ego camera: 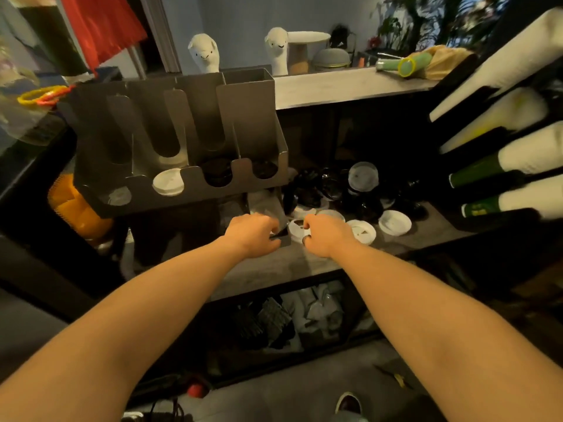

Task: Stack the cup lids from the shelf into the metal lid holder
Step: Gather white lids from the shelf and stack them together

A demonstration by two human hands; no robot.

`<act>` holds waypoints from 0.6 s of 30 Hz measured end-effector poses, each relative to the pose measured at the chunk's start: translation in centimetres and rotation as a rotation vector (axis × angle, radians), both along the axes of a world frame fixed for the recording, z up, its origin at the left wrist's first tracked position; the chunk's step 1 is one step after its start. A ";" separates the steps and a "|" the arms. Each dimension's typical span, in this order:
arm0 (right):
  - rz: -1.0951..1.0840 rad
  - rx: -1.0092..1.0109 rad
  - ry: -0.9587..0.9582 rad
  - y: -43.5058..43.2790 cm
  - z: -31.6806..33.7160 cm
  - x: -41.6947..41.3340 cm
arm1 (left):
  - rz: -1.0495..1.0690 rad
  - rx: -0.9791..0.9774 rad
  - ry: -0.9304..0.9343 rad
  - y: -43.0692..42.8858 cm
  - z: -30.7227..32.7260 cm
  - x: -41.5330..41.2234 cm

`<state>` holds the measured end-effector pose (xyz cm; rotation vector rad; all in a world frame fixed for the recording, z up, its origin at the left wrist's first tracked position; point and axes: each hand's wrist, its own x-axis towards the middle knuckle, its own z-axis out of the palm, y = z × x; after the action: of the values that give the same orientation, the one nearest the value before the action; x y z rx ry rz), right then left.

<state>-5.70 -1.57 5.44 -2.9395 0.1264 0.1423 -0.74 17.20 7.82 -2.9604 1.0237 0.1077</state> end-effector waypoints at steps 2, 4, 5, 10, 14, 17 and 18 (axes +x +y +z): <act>-0.070 0.042 0.052 -1.8 -1.2 -0.6 | -0.028 0.044 0.056 -1.9 -0.7 0.0; -0.121 0.061 0.079 -3.6 -2.3 -1.0 | -0.041 0.067 0.093 -3.9 -1.6 0.1; -0.141 0.065 0.088 -4.5 -2.8 -1.2 | -0.044 0.077 0.103 -4.9 -2.1 0.2; -0.228 0.071 0.138 -9.3 -5.5 -1.7 | -0.027 0.122 0.202 -9.8 -5.1 0.9; -0.265 0.078 0.131 -12.1 -7.2 -1.1 | -0.017 0.115 0.237 -13.4 -6.8 1.8; -0.235 0.039 0.163 -13.9 -8.2 0.0 | 0.021 0.112 0.299 -16.1 -7.6 2.5; -0.224 0.034 0.168 -14.4 -8.5 0.4 | 0.042 0.108 0.320 -16.8 -8.0 2.7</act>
<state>-5.27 -15.93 -3.09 -2.8504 0.4706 0.3526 1.94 0.35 -0.19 -2.9252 0.9443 0.6330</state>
